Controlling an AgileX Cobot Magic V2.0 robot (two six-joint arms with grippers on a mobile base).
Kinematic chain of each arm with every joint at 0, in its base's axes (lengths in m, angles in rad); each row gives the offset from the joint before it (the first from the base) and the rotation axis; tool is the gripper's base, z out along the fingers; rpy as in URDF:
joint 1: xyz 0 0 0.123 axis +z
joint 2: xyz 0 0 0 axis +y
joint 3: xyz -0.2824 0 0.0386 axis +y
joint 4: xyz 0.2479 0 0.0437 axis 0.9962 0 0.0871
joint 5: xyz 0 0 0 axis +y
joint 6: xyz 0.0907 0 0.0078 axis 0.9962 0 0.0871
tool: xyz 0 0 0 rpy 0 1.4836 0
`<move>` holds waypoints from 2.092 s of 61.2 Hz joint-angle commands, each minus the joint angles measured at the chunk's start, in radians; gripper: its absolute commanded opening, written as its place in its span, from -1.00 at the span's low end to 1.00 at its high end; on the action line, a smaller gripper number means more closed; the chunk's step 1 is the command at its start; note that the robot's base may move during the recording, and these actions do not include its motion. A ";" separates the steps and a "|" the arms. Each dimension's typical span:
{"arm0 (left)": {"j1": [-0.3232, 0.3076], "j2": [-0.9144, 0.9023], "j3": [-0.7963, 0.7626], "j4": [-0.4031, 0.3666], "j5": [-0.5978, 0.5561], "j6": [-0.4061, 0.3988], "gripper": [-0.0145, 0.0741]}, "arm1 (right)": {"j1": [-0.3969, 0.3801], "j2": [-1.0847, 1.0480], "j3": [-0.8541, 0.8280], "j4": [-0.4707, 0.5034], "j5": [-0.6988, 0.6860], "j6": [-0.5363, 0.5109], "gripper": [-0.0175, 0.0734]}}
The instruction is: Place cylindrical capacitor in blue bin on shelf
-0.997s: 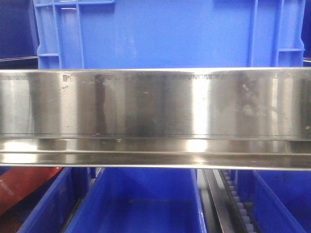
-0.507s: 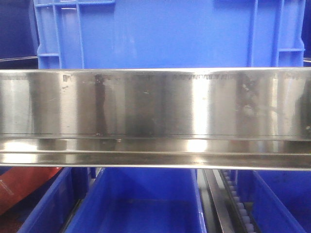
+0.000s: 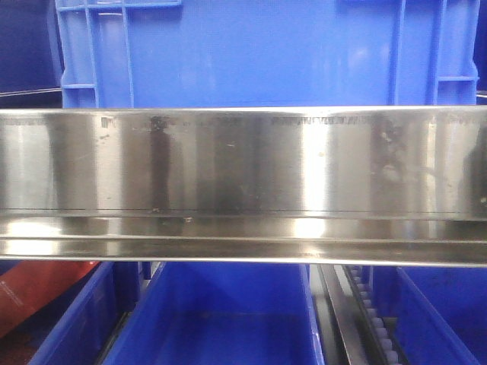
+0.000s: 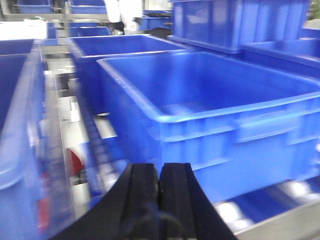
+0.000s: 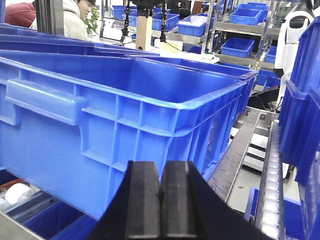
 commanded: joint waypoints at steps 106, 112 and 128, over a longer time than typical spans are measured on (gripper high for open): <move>0.287 -0.421 0.829 0.031 -0.599 -0.012 -0.92 | -0.032 -0.006 0.004 0.012 0.014 0.000 -0.96; 0.287 -0.421 0.829 0.031 -0.599 -0.012 -0.92 | -0.108 -0.019 0.031 0.012 0.006 0.000 -0.96; 0.287 -0.421 0.829 0.031 -0.599 -0.012 -0.92 | -0.374 -0.178 0.253 0.036 -0.093 0.051 -0.96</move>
